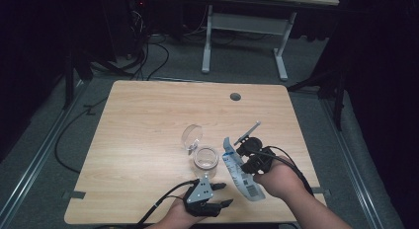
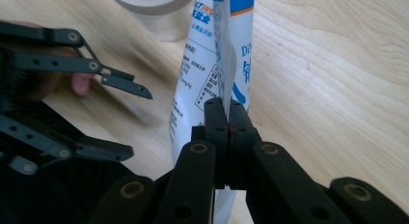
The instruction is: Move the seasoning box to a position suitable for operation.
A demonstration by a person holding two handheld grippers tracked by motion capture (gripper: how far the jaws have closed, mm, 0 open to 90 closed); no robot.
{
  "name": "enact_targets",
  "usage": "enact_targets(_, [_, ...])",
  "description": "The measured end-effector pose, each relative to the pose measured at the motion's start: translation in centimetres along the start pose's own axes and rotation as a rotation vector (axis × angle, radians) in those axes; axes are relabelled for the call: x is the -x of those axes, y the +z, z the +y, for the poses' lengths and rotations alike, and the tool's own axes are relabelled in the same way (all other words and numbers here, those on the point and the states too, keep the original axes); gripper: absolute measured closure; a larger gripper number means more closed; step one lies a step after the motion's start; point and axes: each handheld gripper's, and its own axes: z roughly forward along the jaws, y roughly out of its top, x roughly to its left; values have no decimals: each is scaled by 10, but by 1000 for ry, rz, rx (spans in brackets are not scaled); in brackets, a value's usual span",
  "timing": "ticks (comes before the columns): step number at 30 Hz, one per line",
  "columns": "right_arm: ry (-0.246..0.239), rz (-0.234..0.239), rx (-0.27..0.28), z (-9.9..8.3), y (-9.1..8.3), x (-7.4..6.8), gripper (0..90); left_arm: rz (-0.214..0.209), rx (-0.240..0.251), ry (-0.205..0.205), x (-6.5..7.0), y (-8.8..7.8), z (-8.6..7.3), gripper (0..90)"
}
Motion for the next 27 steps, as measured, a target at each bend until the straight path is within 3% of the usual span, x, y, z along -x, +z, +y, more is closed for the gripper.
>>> enact_targets(4, [-18,-3,-11,2,0,-4,900,-8,-15,13,2,3,-2,429])
enact_targets(6, [0,-1,-16,3,-1,-6,900,-10,-14,17,3,3,-2,423])
enact_targets(7, [-22,-3,-11,4,-1,-5,900,-12,-15,16,3,3,-2,420])
enact_targets(8, [-4,3,-18,5,-3,-7,900,-12,-17,17,3,3,-2,413])
enact_targets(20, [-7,-10,-6,13,-17,-23,900,-18,-2,14,7,1,-1,384])
enact_targets(27, [-16,2,0,17,-16,-30,900,13,3,-1,11,11,3,359])
